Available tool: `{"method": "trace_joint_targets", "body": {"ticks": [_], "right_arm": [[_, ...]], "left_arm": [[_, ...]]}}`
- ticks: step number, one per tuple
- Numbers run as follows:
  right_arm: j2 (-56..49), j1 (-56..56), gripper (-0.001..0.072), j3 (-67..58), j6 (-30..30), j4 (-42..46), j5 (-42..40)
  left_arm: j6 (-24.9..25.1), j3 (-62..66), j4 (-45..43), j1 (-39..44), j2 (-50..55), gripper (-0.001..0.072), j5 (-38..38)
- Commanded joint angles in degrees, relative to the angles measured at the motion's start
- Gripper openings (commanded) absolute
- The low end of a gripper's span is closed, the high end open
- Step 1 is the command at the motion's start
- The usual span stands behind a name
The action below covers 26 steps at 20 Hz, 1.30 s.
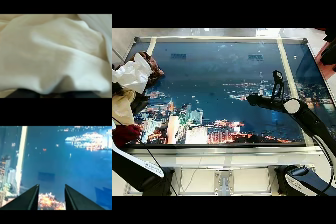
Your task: Fold the shirts.
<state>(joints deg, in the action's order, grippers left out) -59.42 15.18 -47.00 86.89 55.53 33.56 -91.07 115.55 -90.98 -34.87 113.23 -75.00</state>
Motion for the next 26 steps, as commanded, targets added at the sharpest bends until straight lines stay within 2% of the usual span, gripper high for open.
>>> {"method": "trace_joint_targets", "body": {"ticks": [1,4,9,12,14,19,21,23,24,26], "right_arm": [[0.0,0.04,0.0386,-0.09,0.59,-1.46,-3.91],[0.07,-0.22,0.0386,-0.94,0.31,-1.38,-8.72],[0.57,-4.0,0.0387,-9.73,0.07,5.88,-7.76],[2.89,-8.46,0.0387,-15.67,0.09,12.33,-5.77],[5.62,-12.13,0.0387,-18.45,0.09,16.02,-4.22],[12.02,-21.44,0.0387,-19.89,0.09,20.44,0.39],[12.22,-23.67,0.0387,-19.87,0.04,20.79,5.46],[12.04,-24.0,0.0387,-18.71,0.02,23.21,9.7],[12.04,-24.0,0.0387,-17.29,-0.07,23.82,10.45],[12.0,-23.98,0.0387,-13.31,-0.13,23.56,10.36]], "left_arm": [[2.64,0.63,7.65,-0.24,0.72,0.0011,-0.17],[4.98,1.31,17.49,-0.22,-1.42,0.001,-3.13],[11.98,1.29,46.86,2.75,-11.13,0.001,-4.87],[13.57,1.29,57.61,10.12,-17.88,0.001,-8.74],[13.64,1.29,59.95,17.53,-21.33,0.001,-12.09],[17.88,1.25,57.51,38.21,-25.31,0.001,-10.32],[17.79,-0.24,47.82,45.77,-25.27,0.0011,-9.03],[16.26,-3.34,34.16,52.52,-24.81,0.0011,-8.31],[14.8,-5.18,27.8,55.36,-24.11,0.0011,-8.39],[11.89,-8.7,20.61,59.04,-21.59,0.0012,-8.35]]}}
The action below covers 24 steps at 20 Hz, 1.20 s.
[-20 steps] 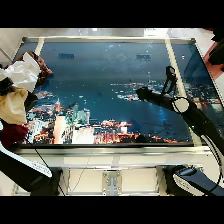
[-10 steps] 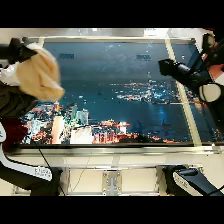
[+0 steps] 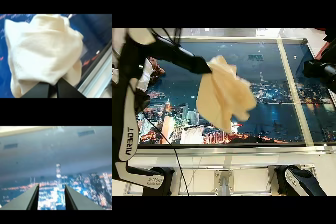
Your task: Fold the shirts.
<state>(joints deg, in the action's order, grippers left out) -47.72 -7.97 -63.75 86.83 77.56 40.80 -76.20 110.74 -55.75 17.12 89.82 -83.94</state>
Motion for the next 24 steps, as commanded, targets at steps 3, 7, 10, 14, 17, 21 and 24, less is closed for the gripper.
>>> {"method": "trace_joint_targets", "body": {"ticks": [3,7,10,14,17,21,24], "right_arm": [[-1.09,-0.48,0.0389,11.32,-1.46,-7.37,2.86],[-8.81,6.14,0.0389,21.92,-21.97,-34.03,3.02],[-17.57,14.84,0.0392,23.37,-28.63,-37.05,4.72],[-27.17,22.4,0.0451,23.34,-29.68,-36.17,5.11],[-29.97,23.06,0.0451,23.34,-29.68,-35.91,8.17],[-30.23,23.08,0.0451,23.34,-29.75,-35.36,10.56],[-30.36,23.06,0.041,23.3,-29.75,-35.67,11.06]], "left_arm": [[-4.9,-6.69,-16.65,8.59,7.54,0.0386,1.77],[-9.79,-5.35,-32.3,8.57,9.92,0.0712,9.11],[-11.67,0.44,-47.69,8.57,9.92,0.071,10.12],[-11.54,4.0,-52.35,8.55,9.92,0.0708,8.76],[-10.71,3.93,-52.5,8.28,9.94,0.0708,8.72],[-10.82,3.93,-52.0,6.4,9.94,0.0708,8.39],[-10.82,3.93,-51.89,4.57,9.94,0.0708,7.41]]}}
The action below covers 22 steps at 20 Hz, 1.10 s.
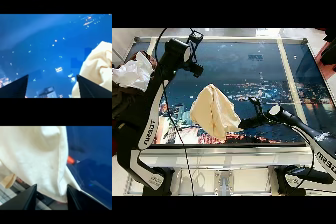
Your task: Fold the shirts.
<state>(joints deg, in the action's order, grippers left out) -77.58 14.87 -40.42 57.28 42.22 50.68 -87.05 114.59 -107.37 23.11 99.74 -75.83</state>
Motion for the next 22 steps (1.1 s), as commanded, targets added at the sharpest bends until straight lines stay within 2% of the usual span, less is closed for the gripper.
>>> {"method": "trace_joint_targets", "body": {"ticks": [1,2,4,6,9,11,13,16,22], "right_arm": [[-0.5,0.22,0.0246,-0.09,-0.39,-0.7,0.57],[-0.5,0.22,0.0043,-0.11,-0.74,-1.68,-0.76],[-0.48,-0.17,0.004,-1.07,-1.9,-1.81,-2.05],[0.15,-1.6,0.0039,-4.92,-1.14,2.47,0.87],[2.93,-6.88,0.0038,-12.26,4.57,11.37,3.3],[4.46,-11.21,0.0038,-16.85,6.16,13.55,4.52],[5.07,-14.99,0.0037,-20.55,6.29,13.07,6.12],[5.11,-17.07,0.0037,-23.98,7.56,13.64,6.38],[5.11,-17.05,0.0037,-28.7,12.57,22.84,4.26]], "left_arm": [[0.02,0.09,-0.22,-2.03,0.02,0.0707,-0.72],[0.02,0.09,-0.22,-2.73,0.02,0.0707,-0.72],[0.02,-0.22,0.22,-4.26,0.07,0.0706,-0.61],[-0.04,-2.27,4.72,-7.23,0.13,0.0706,-0.98],[0.15,-8.83,14.25,-12.2,0.13,0.0705,-2.64],[0.04,-14.82,18.34,-14.82,0.13,0.0706,-1.97],[0.83,-19.96,25.55,-16.24,0.13,0.0706,1.05],[5.75,-24.72,35.04,-16.7,1.42,0.0706,8.17],[9.9,-24.83,37.75,-16.72,7.45,0.0698,8.17]]}}
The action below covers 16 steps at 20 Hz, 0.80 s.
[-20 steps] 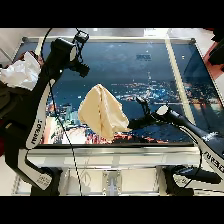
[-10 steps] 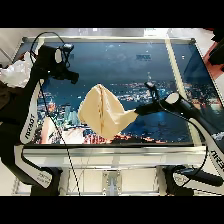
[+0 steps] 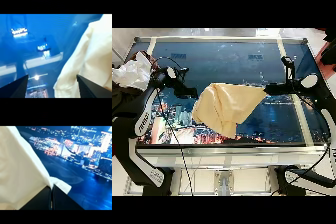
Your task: Fold the shirts.
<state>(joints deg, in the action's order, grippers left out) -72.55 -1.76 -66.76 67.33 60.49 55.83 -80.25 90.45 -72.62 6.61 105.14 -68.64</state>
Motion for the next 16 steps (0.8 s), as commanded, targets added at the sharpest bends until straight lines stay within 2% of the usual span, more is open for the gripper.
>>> {"method": "trace_joint_targets", "body": {"ticks": [1,3,7,9,11,12,13,14,15,16], "right_arm": [[0.07,-0.39,0.0037,-2.95,3.54,5.95,-1.01],[0.09,-0.42,0.0037,-3.34,3.93,6.62,-1.64],[0.07,-0.39,0.0037,-3.34,5.03,6.32,-1.7],[0.07,-0.39,0.0037,-3.34,5.99,6.38,-1.73],[0.07,-0.39,0.0038,-3.34,6.23,6.34,-1.75],[0.07,-0.39,0.0037,-3.34,6.25,6.32,-1.75],[0.07,-0.39,0.0038,-3.34,6.27,6.27,-1.75],[0.07,-0.39,0.0037,-3.34,6.27,6.1,-1.75],[0.07,-0.39,0.0037,-3.34,6.27,5.92,-1.75],[0.07,-0.39,0.0037,-3.34,6.27,5.92,-1.77]], "left_arm": [[4.92,-0.7,3.74,-0.24,2.45,0.0697,0.61],[8.63,-0.7,6.12,-0.31,3.08,0.0693,-1.05],[18.71,-0.7,23.15,-1.46,4.09,0.0669,-3.45],[20.61,-0.7,28.35,-1.62,4.48,0.0667,-5.4],[20.0,-0.7,28.17,-1.6,5.03,0.0666,-6.86],[20.02,-0.72,27.87,-1.6,5.16,0.0638,-7.34],[20.04,-0.7,27.87,-1.6,5.25,0.0539,-7.39],[20.09,-0.7,28.26,-1.6,5.27,0.0348,-6.8],[20.09,-0.7,29.11,-1.6,5.27,0.0072,-5.79],[20.37,-0.7,30.4,-1.62,5.27,0.0012,-5.2]]}}
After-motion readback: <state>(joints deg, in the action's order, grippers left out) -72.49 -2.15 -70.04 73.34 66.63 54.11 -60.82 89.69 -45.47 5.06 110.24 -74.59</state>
